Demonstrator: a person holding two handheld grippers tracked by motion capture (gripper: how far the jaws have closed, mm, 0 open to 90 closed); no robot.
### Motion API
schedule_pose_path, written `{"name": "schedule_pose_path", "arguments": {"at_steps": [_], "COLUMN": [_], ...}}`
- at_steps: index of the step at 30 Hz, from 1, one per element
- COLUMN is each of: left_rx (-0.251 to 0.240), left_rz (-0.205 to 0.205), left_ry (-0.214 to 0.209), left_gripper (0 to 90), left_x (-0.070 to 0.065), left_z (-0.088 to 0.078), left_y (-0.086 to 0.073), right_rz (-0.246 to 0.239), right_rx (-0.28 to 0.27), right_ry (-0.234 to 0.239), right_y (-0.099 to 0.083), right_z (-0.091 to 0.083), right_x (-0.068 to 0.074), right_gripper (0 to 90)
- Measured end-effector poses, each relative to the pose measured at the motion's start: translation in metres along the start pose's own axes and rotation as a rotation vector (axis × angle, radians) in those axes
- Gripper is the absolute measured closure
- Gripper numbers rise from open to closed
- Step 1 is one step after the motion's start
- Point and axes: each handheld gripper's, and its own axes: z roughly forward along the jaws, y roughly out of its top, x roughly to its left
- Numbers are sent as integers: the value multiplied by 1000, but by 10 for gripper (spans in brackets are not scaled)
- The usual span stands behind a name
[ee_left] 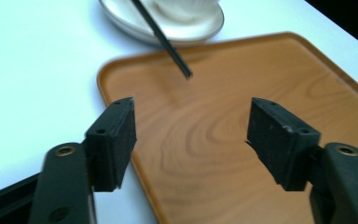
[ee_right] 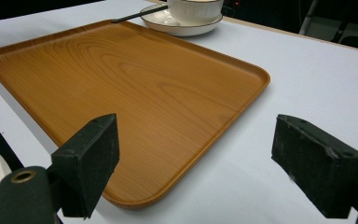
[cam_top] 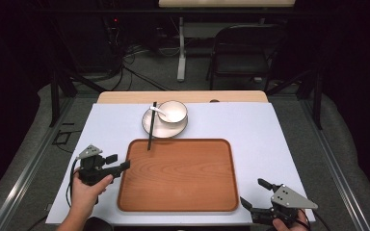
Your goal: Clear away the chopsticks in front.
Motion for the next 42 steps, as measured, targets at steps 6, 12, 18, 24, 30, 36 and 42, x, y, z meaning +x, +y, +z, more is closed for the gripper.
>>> {"name": "schedule_pose_path", "arguments": {"at_steps": [6, 12, 18, 24, 30, 36, 42], "left_rx": [59, 77, 100, 99, 90, 165, 213], "left_rz": [33, 70, 84, 88, 72, 36, -4], "left_ry": [-27, -42, -18, 14, 14, 43, 89], "left_gripper": [356, 373, 368, 372, 420, 446, 439], "left_x": [-7, -9, -6, -1, 2, 5, 8], "left_z": [17, 34, 50, 63, 75, 94, 108], "left_y": [27, 45, 60, 71, 81, 92, 101], "right_rz": [8, 12, 14, 22, 22, 20, 21], "right_rx": [0, -1, -2, -2, -5, -5, -7], "right_ry": [-2, -2, -4, -5, -6, -7, -6], "right_y": [0, 0, 0, 0, 0, -1, -1], "right_z": [0, 0, 0, 0, 0, -1, 0], "right_x": [0, -1, -1, -1, -2, -2, -2], "right_gripper": [147, 147, 147, 147, 147, 147, 147]}}
